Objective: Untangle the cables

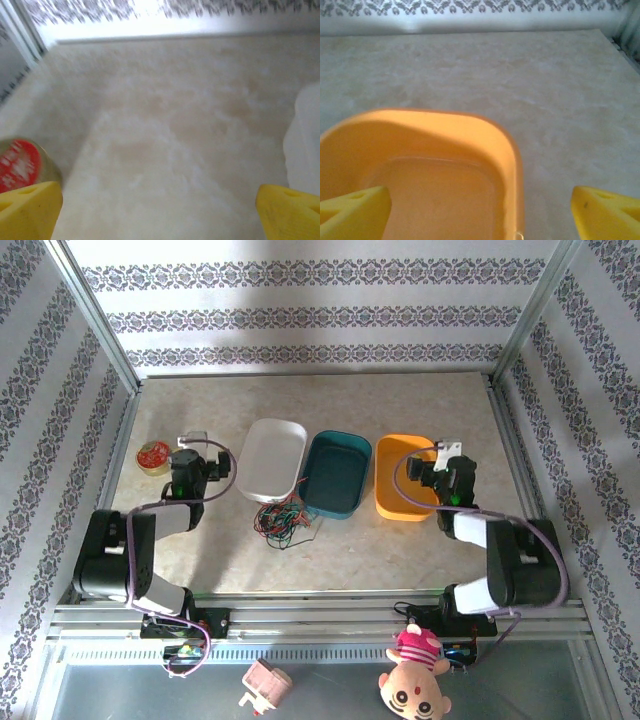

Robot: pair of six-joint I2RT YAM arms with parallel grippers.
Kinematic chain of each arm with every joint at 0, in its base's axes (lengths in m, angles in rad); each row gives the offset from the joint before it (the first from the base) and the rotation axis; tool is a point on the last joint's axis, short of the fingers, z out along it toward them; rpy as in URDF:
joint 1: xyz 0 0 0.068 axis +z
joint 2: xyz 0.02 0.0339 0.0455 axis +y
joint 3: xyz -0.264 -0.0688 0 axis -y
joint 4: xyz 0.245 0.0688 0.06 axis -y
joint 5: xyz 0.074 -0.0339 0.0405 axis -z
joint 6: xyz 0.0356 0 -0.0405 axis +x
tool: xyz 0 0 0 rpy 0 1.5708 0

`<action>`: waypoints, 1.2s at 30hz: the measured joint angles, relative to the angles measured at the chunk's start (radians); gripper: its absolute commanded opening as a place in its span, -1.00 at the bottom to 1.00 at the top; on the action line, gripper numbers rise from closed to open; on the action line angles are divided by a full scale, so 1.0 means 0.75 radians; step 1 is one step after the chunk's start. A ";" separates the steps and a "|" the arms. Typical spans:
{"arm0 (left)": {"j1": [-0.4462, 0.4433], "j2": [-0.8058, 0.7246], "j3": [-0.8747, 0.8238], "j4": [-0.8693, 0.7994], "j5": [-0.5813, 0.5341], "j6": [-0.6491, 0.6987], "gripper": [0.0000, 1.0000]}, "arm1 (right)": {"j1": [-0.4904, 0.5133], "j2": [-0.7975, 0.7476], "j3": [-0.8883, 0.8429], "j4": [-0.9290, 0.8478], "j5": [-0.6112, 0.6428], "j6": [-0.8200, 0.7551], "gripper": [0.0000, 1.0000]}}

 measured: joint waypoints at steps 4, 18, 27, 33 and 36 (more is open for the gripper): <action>-0.042 -0.104 0.062 -0.147 -0.175 -0.057 0.98 | 0.063 -0.232 0.229 -0.338 0.124 0.141 0.56; -0.460 -0.432 0.142 -0.768 -0.115 -0.255 0.99 | 1.046 -0.325 0.414 -1.078 0.148 0.303 0.35; -0.520 -0.633 0.098 -1.155 0.193 -0.490 0.98 | 1.172 0.103 0.743 -1.187 -0.052 0.275 -0.02; -0.642 -0.588 0.099 -1.282 0.246 -0.518 1.00 | 1.166 0.343 1.039 -1.295 -0.054 0.246 -0.17; -0.689 -0.542 0.099 -1.283 0.269 -0.527 1.00 | 1.151 0.425 1.106 -1.350 -0.053 0.245 -0.23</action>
